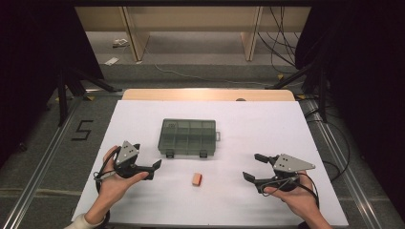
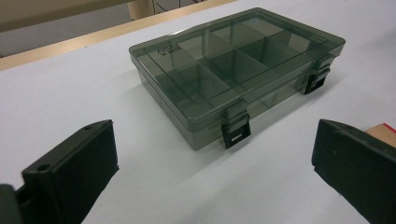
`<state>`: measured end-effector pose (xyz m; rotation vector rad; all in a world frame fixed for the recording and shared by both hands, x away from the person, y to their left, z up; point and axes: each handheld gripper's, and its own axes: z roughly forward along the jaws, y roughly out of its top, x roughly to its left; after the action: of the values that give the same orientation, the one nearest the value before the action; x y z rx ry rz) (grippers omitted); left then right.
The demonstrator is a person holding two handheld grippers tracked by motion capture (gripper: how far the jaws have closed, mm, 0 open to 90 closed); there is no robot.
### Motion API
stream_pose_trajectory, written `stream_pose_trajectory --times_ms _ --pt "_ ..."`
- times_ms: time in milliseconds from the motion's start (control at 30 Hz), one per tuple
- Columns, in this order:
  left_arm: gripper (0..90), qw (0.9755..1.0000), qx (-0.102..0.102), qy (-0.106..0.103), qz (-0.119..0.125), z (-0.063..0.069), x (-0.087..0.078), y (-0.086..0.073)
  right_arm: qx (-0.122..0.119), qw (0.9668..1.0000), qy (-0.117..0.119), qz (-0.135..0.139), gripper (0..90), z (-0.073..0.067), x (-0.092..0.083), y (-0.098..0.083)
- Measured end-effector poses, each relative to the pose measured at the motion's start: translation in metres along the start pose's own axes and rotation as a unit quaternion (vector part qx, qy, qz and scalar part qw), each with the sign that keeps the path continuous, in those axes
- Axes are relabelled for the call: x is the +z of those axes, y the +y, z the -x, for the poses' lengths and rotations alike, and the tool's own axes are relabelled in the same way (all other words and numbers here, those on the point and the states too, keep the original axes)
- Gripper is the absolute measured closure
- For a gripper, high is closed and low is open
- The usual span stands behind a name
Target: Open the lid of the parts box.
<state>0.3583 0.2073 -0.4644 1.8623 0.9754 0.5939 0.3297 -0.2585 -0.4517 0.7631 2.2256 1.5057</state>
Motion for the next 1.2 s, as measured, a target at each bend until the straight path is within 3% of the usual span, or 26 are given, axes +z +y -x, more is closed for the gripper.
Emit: stream_pose_trajectory --times_ms 267,333,367,433,467,567,600,633,667,800,1033,1200 --pt "0.4 1.0 0.0 0.003 0.002 0.0 0.001 0.0 0.002 1.0 0.001 0.004 22.5 0.001 0.004 0.0" --pt "4.9 0.9999 0.006 0.007 0.009 0.0 0.002 0.002 0.001 1.0 0.0 0.003 25.2 0.001 0.006 0.001" --pt "9.7 0.9999 0.007 0.011 0.009 -0.001 0.002 0.003 0.001 1.0 -0.002 0.006 28.8 0.001 0.007 0.002" --pt "29.7 0.9997 0.009 0.019 0.013 -0.001 0.002 0.004 -0.001 1.0 -0.006 0.005 38.6 0.001 0.012 0.004" --pt "41.0 0.9993 0.01 0.035 0.009 -0.004 0.005 0.007 0.001 1.0 -0.001 0.004 45.4 0.002 0.016 0.006" --pt "74.7 0.9992 0.011 0.038 -0.009 -0.009 0.011 0.009 -0.001 0.9999 0.009 -0.008 69.5 0.004 0.029 0.012" --pt "80.4 0.9992 0.011 0.038 -0.009 -0.009 0.011 0.009 -0.001 0.9999 0.009 -0.008 69.5 0.004 0.029 0.012" --pt "86.7 0.9982 0.023 0.043 -0.035 -0.01 0.016 0.009 -0.01 0.9996 0.001 -0.026 83.6 0.006 0.039 0.016" --pt "89.5 0.9976 0.024 0.043 -0.048 -0.011 0.019 0.008 -0.014 0.9995 0.002 -0.03 87.6 0.007 0.043 0.017" --pt "90.0 0.9963 0.03 0.038 -0.071 -0.013 0.027 0.007 -0.01 0.9981 0.01 -0.059 90.0 0.012 0.065 0.02" --pt "89.9 0.9956 0.03 0.029 -0.084 -0.022 0.039 0.002 -0.003 0.9951 0.017 -0.097 90.0 0.017 0.1 0.019" --pt "90.0 0.9955 0.034 0.024 -0.085 -0.024 0.043 0.0 -0.001 0.9933 0.02 -0.114 90.0 0.02 0.116 0.018"
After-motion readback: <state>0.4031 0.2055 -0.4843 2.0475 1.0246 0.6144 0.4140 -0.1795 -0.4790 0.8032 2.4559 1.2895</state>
